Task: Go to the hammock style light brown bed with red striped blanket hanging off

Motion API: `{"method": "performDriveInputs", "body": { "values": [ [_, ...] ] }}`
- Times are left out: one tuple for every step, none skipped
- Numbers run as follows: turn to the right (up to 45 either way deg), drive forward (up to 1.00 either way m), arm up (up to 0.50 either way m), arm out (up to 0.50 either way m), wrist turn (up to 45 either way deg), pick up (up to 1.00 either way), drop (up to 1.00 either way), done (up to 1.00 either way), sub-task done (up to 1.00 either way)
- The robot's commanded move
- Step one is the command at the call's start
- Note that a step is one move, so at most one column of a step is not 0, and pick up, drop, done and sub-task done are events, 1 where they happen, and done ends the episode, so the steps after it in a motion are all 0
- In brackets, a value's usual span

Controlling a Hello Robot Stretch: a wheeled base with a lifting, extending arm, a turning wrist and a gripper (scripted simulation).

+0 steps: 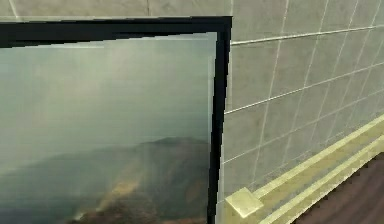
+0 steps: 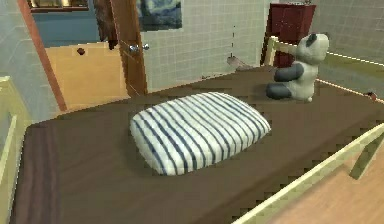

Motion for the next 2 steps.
{"method": "performDriveInputs", "body": {
  "values": [
    [45.0,0.0,0.0,0.0,0.0,0.0,0.0,0.0,0.0],
    [45.0,0.0,0.0,0.0,0.0,0.0,0.0,0.0,0.0]
  ]
}}
